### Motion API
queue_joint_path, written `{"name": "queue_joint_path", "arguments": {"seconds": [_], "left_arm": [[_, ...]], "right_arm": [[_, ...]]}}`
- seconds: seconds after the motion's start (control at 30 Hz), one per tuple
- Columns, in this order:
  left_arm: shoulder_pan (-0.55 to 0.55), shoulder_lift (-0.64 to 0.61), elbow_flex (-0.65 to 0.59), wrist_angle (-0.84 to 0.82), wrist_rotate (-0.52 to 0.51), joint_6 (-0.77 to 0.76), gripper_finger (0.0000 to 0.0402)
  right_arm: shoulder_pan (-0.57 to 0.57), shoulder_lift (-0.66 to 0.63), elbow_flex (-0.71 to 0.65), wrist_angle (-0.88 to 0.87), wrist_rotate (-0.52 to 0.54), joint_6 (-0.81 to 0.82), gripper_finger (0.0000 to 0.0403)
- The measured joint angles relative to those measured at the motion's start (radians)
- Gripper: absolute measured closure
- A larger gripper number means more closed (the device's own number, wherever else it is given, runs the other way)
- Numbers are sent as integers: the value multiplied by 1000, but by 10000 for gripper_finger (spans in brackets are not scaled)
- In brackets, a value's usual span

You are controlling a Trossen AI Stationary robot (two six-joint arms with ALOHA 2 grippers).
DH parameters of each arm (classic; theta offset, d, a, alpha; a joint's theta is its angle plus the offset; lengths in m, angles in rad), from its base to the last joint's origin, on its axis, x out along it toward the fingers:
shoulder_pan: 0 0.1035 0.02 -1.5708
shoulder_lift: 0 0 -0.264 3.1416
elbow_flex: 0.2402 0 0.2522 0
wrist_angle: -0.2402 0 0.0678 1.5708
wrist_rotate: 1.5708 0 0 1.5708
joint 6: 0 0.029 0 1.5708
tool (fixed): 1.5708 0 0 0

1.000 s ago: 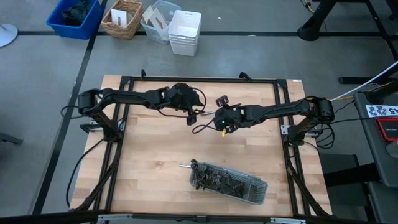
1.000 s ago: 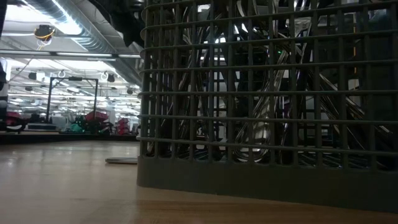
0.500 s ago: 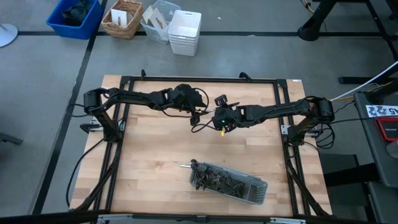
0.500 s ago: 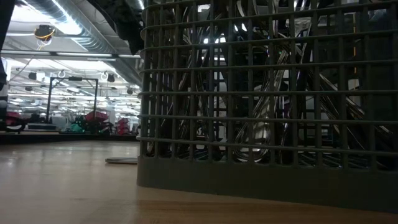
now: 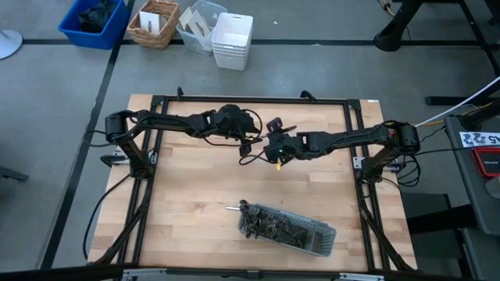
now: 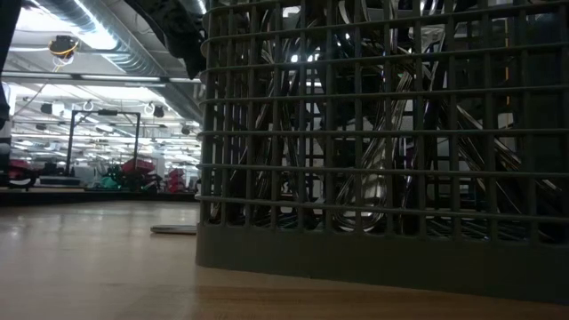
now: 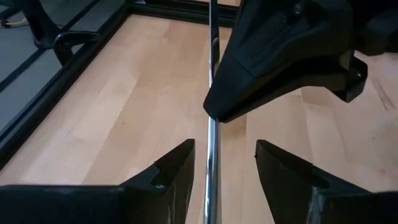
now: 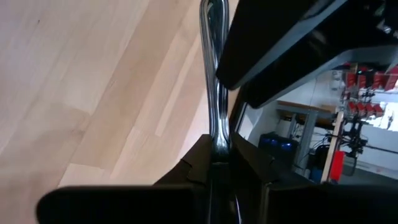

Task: Sort silverware
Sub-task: Put the knife into the gray silverware rack

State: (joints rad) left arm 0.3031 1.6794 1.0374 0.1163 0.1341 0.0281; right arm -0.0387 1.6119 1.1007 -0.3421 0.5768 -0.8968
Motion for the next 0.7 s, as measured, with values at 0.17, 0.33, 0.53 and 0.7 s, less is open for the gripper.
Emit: {"name": "queue_joint_path", "arguments": {"seconds": [0.17,0.33,0.53,0.7], "left_arm": [[7,0,0,0,0,0,241],[26,0,0,0,0,-2,241],[33,0,0,-1,0,-29,241],[32,0,0,-1,44,-32,241]], "right_arm": [[0,0,0,30,0,-28,355],[0,0,0,57,0,-28,355],[0,0,0,57,0,-62,355],[0,0,0,57,0,-65,355]]}}
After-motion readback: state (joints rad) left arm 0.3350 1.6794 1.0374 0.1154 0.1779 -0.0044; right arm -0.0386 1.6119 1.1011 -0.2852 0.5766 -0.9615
